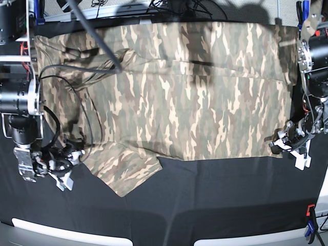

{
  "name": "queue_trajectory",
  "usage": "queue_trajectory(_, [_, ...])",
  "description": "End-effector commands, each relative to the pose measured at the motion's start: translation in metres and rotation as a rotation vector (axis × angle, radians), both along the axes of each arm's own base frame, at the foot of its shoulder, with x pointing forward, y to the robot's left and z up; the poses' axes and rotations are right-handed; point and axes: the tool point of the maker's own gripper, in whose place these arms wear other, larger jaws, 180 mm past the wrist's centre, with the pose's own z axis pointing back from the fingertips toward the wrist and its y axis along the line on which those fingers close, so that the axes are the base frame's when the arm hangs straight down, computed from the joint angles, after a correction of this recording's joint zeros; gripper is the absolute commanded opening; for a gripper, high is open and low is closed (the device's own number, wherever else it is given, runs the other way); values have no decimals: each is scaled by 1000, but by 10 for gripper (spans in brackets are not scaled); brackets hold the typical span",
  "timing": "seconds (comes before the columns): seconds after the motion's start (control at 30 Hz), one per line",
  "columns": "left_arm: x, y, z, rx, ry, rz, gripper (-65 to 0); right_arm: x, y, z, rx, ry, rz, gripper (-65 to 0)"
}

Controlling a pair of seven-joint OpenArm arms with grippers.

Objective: Layout the t-shirt on the table in an organized manner, then fold the t-shirt properly
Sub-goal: 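Lift the hem corners with both grippers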

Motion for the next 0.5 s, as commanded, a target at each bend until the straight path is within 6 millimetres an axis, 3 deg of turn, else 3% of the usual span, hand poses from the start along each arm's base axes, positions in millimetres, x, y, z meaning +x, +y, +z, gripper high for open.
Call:
queue_trajectory(0.0, [3, 6, 5, 22, 9, -10, -650, 19, -13, 28, -5, -76, -19, -402])
queue_trajectory(0.23, [5, 6, 8, 13, -10, 0, -650, 19, -42, 48, 19, -122, -77, -402])
queue_trajectory(0.47, [8, 4, 11, -17, -24, 17, -650, -6, -42, 23, 38, -41, -56, -402])
